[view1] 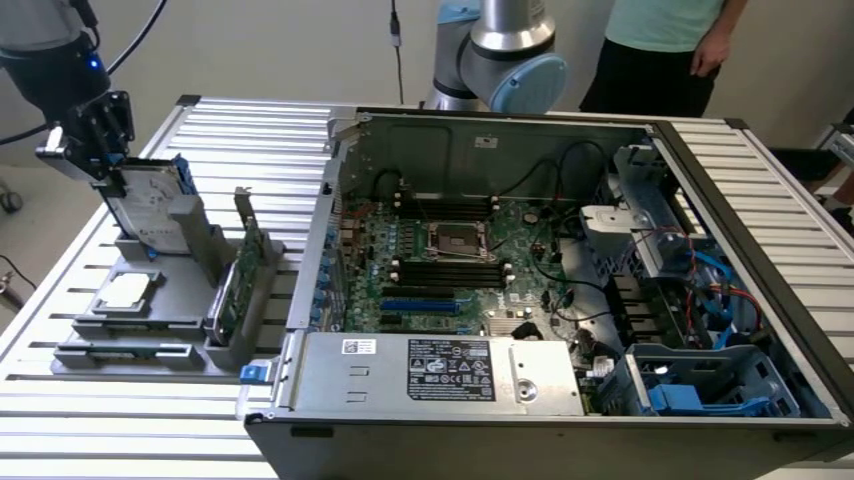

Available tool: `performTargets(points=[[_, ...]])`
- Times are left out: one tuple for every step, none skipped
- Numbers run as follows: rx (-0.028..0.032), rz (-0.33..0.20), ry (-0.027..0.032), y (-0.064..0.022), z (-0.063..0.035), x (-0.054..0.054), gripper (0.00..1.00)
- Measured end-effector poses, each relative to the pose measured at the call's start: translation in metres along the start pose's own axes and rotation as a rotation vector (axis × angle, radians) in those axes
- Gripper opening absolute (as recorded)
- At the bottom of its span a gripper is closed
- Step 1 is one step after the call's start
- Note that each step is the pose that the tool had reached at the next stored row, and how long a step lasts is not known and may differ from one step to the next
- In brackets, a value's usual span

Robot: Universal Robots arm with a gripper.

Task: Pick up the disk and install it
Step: 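Pick up the disk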

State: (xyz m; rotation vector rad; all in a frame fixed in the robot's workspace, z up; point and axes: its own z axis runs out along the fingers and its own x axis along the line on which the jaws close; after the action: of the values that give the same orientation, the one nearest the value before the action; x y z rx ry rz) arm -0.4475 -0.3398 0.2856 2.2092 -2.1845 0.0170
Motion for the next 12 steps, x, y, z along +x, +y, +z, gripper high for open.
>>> performTargets(points=[[0.0000,0.000,0.0004,0.0000,0.0000,0.0000,0.35],[0.0000,0.000,0.0007,0.0000,0.0000,0.0000,0.32],[0.0000,0.000,0.0010,0.0000,0.0000,0.0000,0.32],[0.0000,0.000,0.0014,0.0000,0.0000,0.0000,0.32],[0.0000,0.000,0.0017,0.0000,0.0000,0.0000,0.32],[0.0000,0.000,0.0019,0.0000,0.0001,0.0000,0.32],[0.0000,0.000,0.0021,0.0000,0.0001,0.0000,0.32],[0.0000,0.000,0.0021,0.0000,0.0001,0.0000,0.32],[0.0000,0.000,0.0021,0.0000,0.0001,0.0000,0.32],[0.0000,0.000,0.0021,0.0000,0.0001,0.0000,0.32],[0.0000,0.000,0.0021,0.0000,0.0001,0.0000,0.32],[0.0000,0.000,0.0021,0.0000,0.0001,0.0000,0.32]])
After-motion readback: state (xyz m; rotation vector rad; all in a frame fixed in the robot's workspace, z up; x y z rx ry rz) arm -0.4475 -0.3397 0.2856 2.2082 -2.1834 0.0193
